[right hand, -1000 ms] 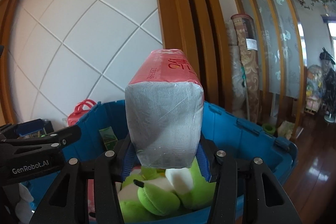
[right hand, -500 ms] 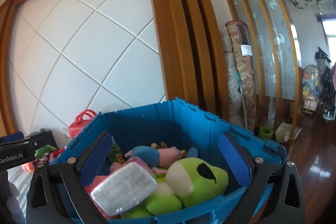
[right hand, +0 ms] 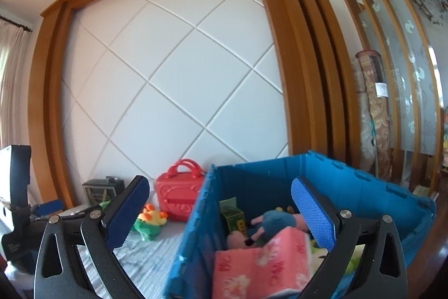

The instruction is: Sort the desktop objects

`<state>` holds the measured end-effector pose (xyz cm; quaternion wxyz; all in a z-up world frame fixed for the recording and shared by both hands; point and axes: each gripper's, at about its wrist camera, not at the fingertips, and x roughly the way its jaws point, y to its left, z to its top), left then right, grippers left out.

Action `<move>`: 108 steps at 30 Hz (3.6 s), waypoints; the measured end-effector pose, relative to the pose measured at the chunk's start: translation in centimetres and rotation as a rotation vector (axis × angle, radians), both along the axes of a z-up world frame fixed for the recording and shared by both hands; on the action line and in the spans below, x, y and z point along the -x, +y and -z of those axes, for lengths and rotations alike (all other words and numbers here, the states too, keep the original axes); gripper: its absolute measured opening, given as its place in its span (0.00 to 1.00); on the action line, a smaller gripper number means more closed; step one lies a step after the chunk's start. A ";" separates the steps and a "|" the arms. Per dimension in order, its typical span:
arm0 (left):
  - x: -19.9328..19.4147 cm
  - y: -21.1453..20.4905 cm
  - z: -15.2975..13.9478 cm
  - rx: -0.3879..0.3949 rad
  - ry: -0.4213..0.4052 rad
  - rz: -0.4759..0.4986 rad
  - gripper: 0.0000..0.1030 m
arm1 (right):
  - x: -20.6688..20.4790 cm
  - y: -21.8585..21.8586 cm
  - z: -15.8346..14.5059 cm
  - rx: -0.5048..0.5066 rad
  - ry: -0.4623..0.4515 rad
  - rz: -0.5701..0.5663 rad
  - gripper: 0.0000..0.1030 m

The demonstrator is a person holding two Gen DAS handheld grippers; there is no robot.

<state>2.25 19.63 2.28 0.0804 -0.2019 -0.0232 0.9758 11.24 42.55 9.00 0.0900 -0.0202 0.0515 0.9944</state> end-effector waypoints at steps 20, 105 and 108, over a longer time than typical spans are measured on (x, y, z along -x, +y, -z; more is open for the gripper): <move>9.5 -22.7 7.3 -0.012 -0.212 -0.150 0.98 | 15.1 -17.8 7.1 0.075 -0.301 -0.095 1.00; 32.9 -14.2 21.0 0.141 -0.298 0.054 0.00 | 48.2 -17.9 25.2 0.057 -0.624 -0.438 0.26; 32.6 -14.0 19.8 0.105 -0.330 0.041 0.00 | 45.5 -18.2 24.2 0.047 -0.635 -0.430 0.26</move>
